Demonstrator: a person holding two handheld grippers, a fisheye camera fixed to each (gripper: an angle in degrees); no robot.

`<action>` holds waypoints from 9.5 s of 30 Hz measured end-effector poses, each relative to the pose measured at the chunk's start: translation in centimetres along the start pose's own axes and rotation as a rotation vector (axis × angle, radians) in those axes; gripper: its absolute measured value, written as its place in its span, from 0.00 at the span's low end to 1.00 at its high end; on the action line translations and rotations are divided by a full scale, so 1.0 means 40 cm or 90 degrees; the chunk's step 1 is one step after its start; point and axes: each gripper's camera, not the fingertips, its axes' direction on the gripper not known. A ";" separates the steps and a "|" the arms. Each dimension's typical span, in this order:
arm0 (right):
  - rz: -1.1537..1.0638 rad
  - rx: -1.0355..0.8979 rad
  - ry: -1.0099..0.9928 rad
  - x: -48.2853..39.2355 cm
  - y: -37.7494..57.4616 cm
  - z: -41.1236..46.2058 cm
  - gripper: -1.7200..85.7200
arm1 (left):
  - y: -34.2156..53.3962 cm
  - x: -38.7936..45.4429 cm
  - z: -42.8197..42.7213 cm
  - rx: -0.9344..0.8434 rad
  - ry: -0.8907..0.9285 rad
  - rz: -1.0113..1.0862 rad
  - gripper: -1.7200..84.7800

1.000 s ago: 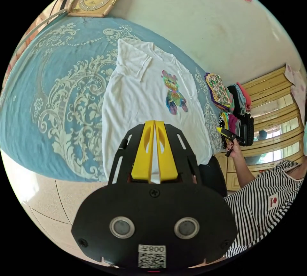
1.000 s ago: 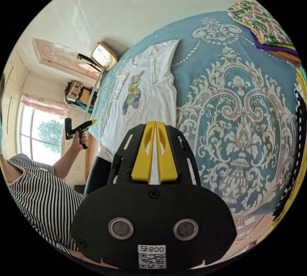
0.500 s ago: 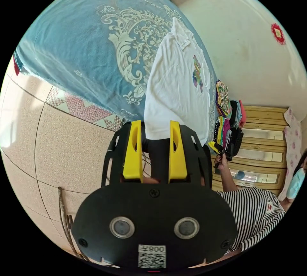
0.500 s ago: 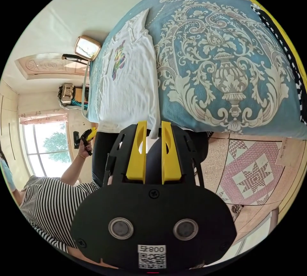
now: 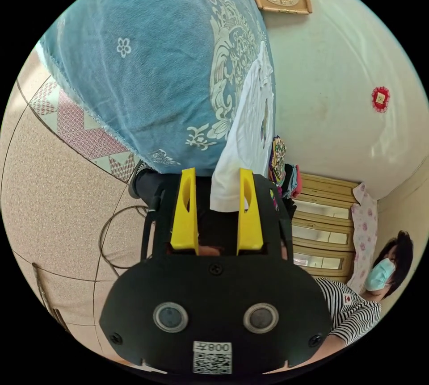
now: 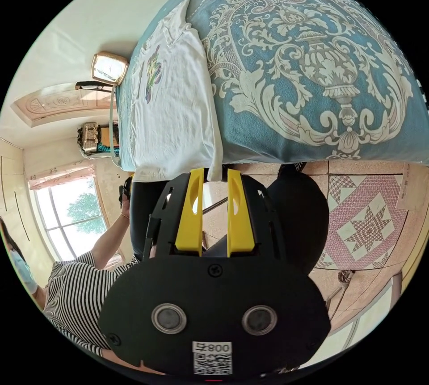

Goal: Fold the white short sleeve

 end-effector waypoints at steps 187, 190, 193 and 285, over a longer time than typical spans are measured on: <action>-0.137 0.104 -0.240 -0.192 -1.485 0.098 0.04 | -1.430 0.772 0.809 -0.046 -0.051 0.266 0.06; -0.254 0.054 -0.037 -0.396 -1.481 0.167 0.04 | -1.418 0.887 0.870 -0.051 -0.204 0.364 0.07; -0.331 0.049 0.121 -0.559 -1.477 0.231 0.05 | -1.407 0.973 0.929 -0.065 -0.318 0.427 0.08; -0.182 0.119 0.088 -0.328 -0.404 0.011 0.05 | -0.303 1.565 0.439 -0.001 -0.538 0.442 0.02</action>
